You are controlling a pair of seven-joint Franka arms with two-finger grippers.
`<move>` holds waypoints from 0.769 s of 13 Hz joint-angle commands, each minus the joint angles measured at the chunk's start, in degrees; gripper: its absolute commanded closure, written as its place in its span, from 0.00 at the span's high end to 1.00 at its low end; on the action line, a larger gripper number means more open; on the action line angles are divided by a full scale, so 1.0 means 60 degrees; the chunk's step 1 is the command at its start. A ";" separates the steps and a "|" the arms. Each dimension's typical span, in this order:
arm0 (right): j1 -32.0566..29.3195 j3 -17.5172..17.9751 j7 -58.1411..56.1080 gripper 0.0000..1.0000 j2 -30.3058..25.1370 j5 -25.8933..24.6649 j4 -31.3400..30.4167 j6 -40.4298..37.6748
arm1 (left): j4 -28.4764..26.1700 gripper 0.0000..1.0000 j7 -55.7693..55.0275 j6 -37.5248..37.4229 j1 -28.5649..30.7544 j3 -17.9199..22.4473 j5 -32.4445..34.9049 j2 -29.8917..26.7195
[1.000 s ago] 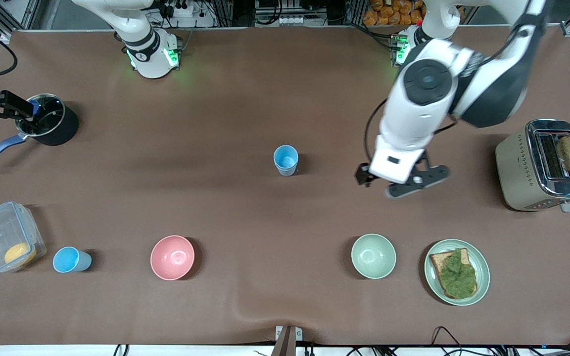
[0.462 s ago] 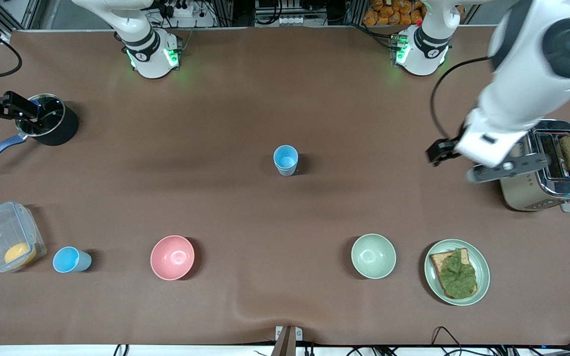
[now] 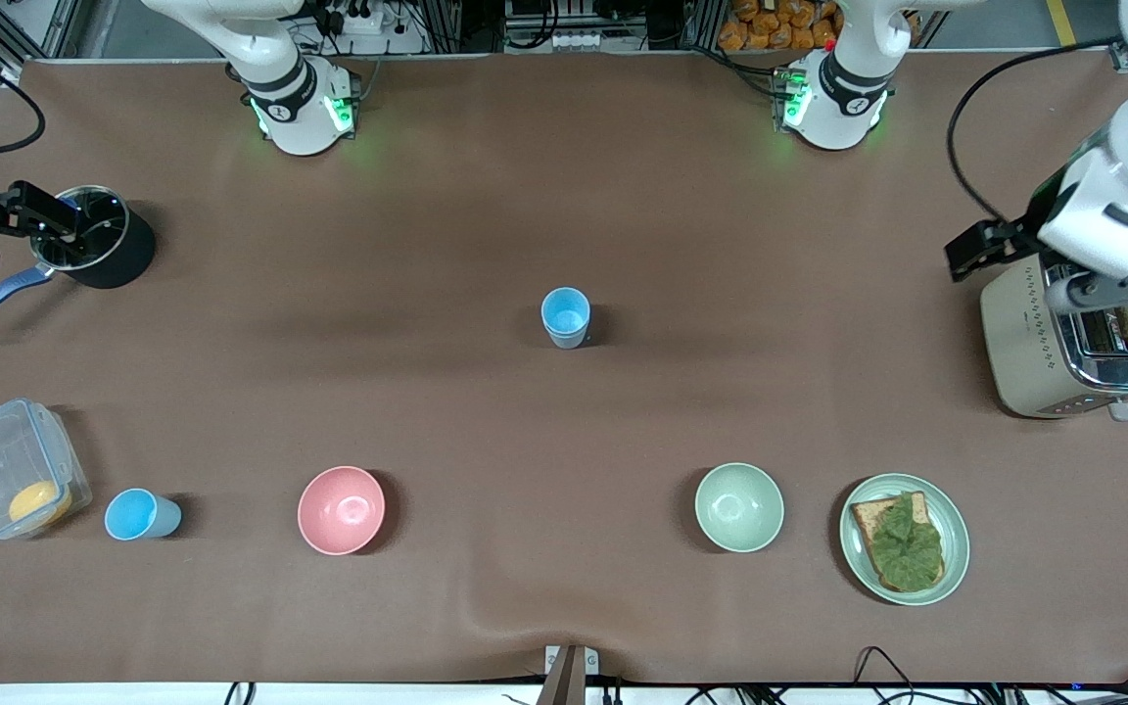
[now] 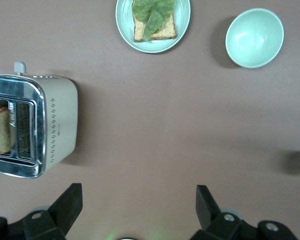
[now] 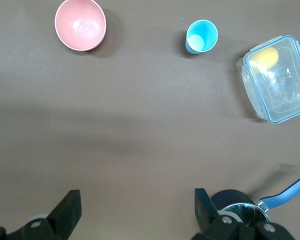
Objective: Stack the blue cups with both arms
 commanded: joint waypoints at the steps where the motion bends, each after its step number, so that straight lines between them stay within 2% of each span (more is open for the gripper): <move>1: 0.0047 -0.0011 -0.0030 1.00 -0.0022 -0.0042 0.0038 -0.0027 | -0.0109 1.00 0.0656 -0.0137 -0.0095 0.0179 -0.0258 -0.0183; 4: 0.0047 -0.0011 -0.0030 1.00 -0.0022 -0.0042 0.0038 -0.0027 | -0.0022 1.00 0.1006 -0.0151 -0.0066 0.0281 -0.0360 -0.0198; 6: 0.0047 -0.0011 -0.0030 1.00 -0.0022 -0.0028 0.0038 -0.0027 | -0.0021 1.00 0.2130 -0.0195 -0.0066 0.0515 -0.0477 -0.0227; 10: 0.0047 -0.0011 -0.0030 1.00 -0.0022 -0.0028 0.0038 -0.0027 | -0.0021 1.00 0.2225 -0.0356 -0.0022 0.0516 -0.0609 -0.0374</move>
